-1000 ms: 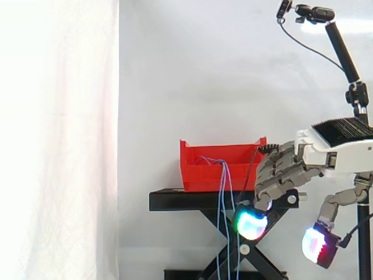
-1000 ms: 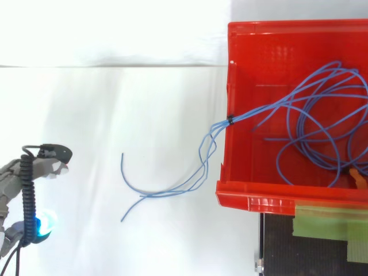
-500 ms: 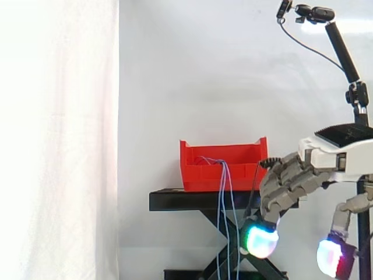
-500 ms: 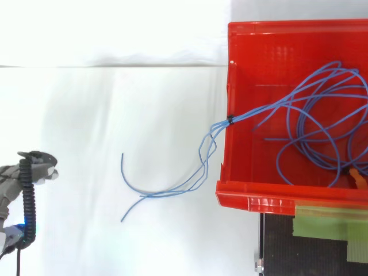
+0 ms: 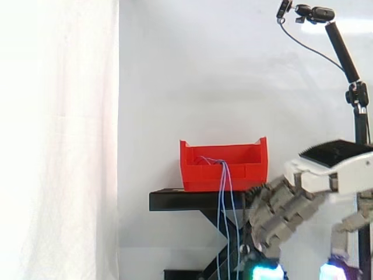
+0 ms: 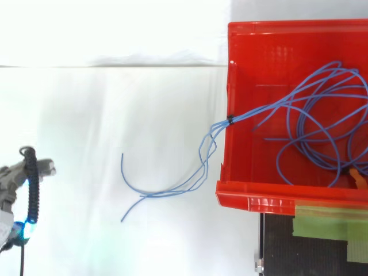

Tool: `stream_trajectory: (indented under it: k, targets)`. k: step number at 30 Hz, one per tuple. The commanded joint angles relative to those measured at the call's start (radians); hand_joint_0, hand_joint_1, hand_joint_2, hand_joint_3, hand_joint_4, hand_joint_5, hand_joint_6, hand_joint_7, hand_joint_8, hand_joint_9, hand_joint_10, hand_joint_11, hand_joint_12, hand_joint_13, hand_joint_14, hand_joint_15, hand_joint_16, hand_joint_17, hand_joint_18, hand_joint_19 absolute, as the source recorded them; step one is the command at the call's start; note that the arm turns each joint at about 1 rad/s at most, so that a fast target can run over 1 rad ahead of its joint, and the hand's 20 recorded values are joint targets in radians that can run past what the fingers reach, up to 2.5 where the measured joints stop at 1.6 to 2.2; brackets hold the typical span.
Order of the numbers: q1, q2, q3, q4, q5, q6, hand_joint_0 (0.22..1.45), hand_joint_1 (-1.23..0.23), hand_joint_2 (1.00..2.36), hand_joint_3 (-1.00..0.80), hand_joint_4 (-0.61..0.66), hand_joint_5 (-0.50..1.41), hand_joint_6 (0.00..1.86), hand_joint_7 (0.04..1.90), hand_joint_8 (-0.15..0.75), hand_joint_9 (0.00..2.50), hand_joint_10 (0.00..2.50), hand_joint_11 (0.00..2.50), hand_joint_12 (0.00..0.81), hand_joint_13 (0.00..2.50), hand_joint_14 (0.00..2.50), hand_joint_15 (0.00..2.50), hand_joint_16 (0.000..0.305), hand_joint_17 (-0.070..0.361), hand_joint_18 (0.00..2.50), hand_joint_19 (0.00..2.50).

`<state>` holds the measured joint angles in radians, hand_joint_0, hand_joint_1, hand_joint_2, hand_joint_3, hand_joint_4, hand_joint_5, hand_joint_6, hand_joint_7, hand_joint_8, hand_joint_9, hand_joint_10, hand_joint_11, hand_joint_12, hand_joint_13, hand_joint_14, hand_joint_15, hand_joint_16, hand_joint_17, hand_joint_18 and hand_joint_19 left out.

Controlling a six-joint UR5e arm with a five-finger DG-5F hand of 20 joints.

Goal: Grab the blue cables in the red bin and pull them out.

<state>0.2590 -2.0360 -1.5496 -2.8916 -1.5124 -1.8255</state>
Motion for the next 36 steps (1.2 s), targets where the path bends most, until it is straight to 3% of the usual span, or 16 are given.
stream_trajectory:
  k: [1, 2, 3, 5, 7, 15, 20, 24, 25, 26, 28, 32, 36]
  targets:
    - [-0.021, -0.001, 0.135, -0.158, 0.0, -0.137, 0.76, -1.01, 1.0, -1.0, 0.03, 0.57, 0.0, 0.72, 0.277, 0.65, 0.01, 1.21, 0.394, 0.59, 0.02, 0.69, 0.051, 0.115, 0.47, 0.58]
    - [-0.021, -0.001, 0.135, -0.158, 0.0, -0.137, 0.76, -1.01, 1.0, -1.0, 0.0, 0.57, 0.0, 0.73, 0.276, 0.64, 0.02, 1.21, 0.392, 0.58, 0.02, 0.69, 0.051, 0.115, 0.47, 0.58]
    - [-0.027, 0.0, 0.158, -0.176, 0.0, -0.183, 0.76, -1.02, 1.0, -1.0, -0.03, 0.57, 0.0, 0.75, 0.271, 0.64, 0.01, 1.21, 0.391, 0.58, 0.02, 0.69, 0.051, 0.114, 0.46, 0.58]
    - [-0.04, 0.0, 0.198, -0.198, 0.001, -0.254, 0.76, -1.04, 1.0, -1.0, -0.1, 0.49, 0.23, 0.67, 0.246, 0.63, 0.01, 1.2, 0.383, 0.57, 0.02, 0.68, 0.05, 0.113, 0.45, 0.58]
    - [-0.047, -0.001, 0.217, -0.201, 0.001, -0.289, 0.76, -1.04, 1.0, -1.0, -0.14, 0.46, 0.26, 0.66, 0.237, 0.62, 0.01, 1.21, 0.378, 0.56, 0.02, 0.68, 0.05, 0.112, 0.44, 0.58]
    - [-0.063, 0.0, 0.273, -0.216, -0.002, -0.341, 0.76, -1.06, 1.0, -1.0, -0.14, 0.44, 0.29, 0.64, 0.232, 0.6, 0.01, 1.2, 0.375, 0.55, 0.02, 0.68, 0.049, 0.11, 0.43, 0.6]
    - [-0.064, -0.024, 0.276, -0.219, 0.015, -0.311, 0.76, -1.06, 1.0, -1.0, -0.12, 0.44, 0.28, 0.63, 0.233, 0.6, 0.01, 1.2, 0.375, 0.55, 0.02, 0.68, 0.049, 0.11, 0.44, 0.59]
    - [-0.064, -0.076, 0.276, -0.227, 0.017, -0.228, 0.76, -1.06, 1.0, -1.0, -0.12, 0.44, 0.28, 0.63, 0.234, 0.6, 0.01, 1.19, 0.375, 0.55, 0.02, 0.68, 0.049, 0.11, 0.44, 0.6]
    - [-0.064, -0.101, 0.275, -0.227, 0.009, -0.16, 0.76, -1.06, 1.0, -1.0, -0.11, 0.44, 0.28, 0.63, 0.237, 0.6, 0.01, 1.19, 0.376, 0.55, 0.02, 0.68, 0.049, 0.11, 0.44, 0.6]
    - [-0.063, -0.118, 0.276, -0.225, 0.001, -0.136, 0.76, -1.05, 1.0, -1.0, -0.12, 0.44, 0.24, 0.65, 0.234, 0.6, 0.02, 1.2, 0.376, 0.55, 0.02, 0.68, 0.049, 0.11, 0.44, 0.6]
    - [-0.063, -0.122, 0.275, -0.224, -0.011, -0.117, 0.75, -1.05, 1.0, -1.0, -0.11, 0.45, 0.19, 0.66, 0.237, 0.6, 0.01, 1.21, 0.376, 0.55, 0.02, 0.68, 0.049, 0.11, 0.44, 0.6]
    - [-0.066, -0.125, 0.275, -0.212, -0.032, -0.128, 0.76, -1.06, 1.0, -1.0, -0.11, 0.46, 0.05, 0.7, 0.236, 0.59, 0.02, 1.2, 0.376, 0.55, 0.02, 0.68, 0.049, 0.11, 0.44, 0.6]
    - [-0.08, -0.127, 0.275, -0.172, -0.038, -0.172, 0.76, -1.06, 1.0, -1.0, -0.1, 0.47, 0.0, 0.71, 0.236, 0.59, 0.01, 1.2, 0.376, 0.55, 0.02, 0.68, 0.049, 0.11, 0.43, 0.6]
